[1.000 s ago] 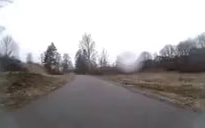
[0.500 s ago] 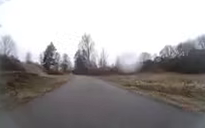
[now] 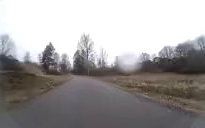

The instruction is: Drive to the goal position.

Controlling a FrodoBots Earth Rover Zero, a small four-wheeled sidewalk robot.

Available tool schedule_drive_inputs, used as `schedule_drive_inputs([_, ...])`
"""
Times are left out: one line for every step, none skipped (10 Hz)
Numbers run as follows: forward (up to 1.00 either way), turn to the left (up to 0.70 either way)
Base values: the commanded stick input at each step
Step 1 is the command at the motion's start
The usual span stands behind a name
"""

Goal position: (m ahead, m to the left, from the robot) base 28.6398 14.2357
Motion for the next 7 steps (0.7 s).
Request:
schedule_drive_inputs([0.70,0.26])
schedule_drive_inputs([0.70,0.11])
schedule_drive_inputs([0.70,0.00])
schedule_drive_inputs([0.70,0.00])
schedule_drive_inputs([0.70,0.00])
schedule_drive_inputs([0.70,0.00])
schedule_drive_inputs([0.70,0.00])
